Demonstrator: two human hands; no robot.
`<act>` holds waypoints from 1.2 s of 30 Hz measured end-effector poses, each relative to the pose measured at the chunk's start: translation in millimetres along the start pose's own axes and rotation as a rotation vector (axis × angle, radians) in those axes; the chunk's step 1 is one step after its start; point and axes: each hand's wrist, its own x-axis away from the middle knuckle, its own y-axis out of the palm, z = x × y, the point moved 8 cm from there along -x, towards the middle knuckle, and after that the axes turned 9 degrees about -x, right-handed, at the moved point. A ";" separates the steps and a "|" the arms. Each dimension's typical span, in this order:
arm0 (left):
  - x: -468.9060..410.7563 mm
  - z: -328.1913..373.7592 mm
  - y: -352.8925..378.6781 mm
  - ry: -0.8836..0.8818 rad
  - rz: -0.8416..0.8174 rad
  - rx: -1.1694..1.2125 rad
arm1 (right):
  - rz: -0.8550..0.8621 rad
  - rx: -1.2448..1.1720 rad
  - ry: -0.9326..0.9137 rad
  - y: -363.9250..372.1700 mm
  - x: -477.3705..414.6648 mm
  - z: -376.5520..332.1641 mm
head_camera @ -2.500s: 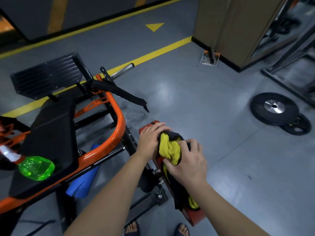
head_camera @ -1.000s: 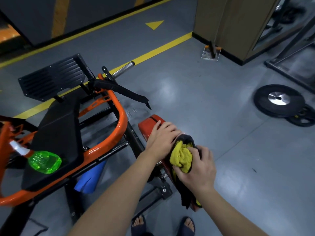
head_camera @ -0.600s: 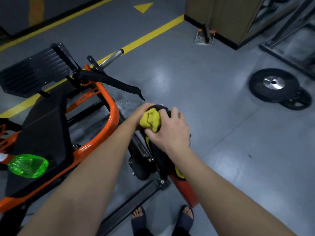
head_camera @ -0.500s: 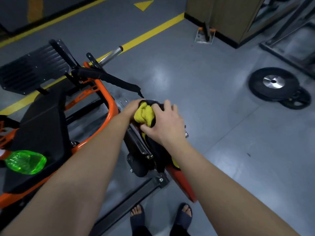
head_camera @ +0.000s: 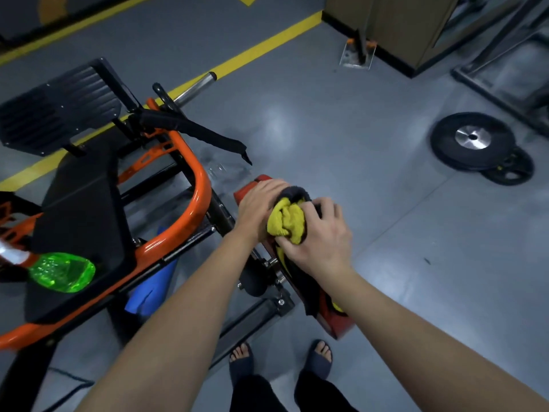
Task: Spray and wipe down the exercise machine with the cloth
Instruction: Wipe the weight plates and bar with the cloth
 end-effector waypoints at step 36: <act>-7.1 -28.3 -42.3 -0.201 0.158 0.128 | -0.100 -0.230 -0.093 -24.3 45.3 35.0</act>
